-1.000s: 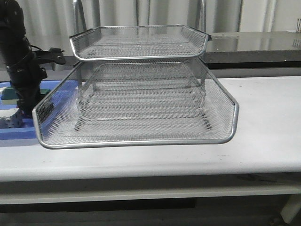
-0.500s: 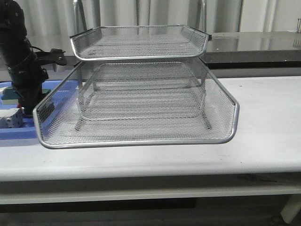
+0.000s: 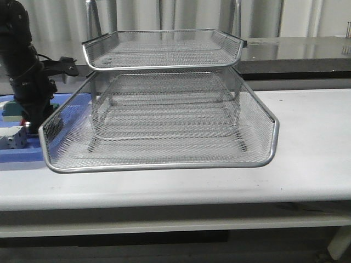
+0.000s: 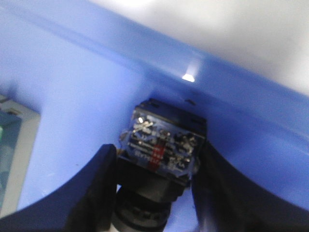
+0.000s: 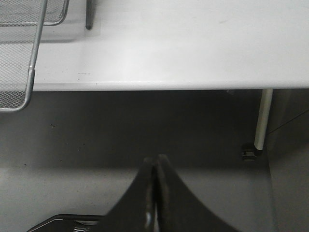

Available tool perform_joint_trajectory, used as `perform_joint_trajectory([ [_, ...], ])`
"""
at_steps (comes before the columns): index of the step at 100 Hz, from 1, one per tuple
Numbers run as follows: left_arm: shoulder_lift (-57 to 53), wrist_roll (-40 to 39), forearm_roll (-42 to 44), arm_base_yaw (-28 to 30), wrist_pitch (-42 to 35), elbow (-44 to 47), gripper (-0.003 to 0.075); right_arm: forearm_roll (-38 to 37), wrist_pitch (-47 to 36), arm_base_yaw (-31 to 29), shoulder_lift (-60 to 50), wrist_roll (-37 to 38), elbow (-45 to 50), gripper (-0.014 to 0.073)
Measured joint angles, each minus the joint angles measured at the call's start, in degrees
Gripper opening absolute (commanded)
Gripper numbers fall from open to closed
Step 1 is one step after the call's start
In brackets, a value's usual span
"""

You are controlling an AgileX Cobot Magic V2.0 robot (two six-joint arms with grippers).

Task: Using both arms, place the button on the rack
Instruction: 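Lift the red button and carry it over the pulled-out mesh tray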

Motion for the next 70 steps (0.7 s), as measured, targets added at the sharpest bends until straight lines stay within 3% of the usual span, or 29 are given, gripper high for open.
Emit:
perform_joint_trajectory([
  [46, -4.9, -3.7, -11.2, 5.3, 14.2, -8.0, -0.0020, 0.0, 0.0, 0.0, 0.0, 0.0, 0.0, -0.0067],
  [70, -9.5, -5.3, -14.6, 7.2, 15.4, -9.1, -0.0020, 0.0, 0.0, 0.0, 0.0, 0.0, 0.0, -0.0067],
])
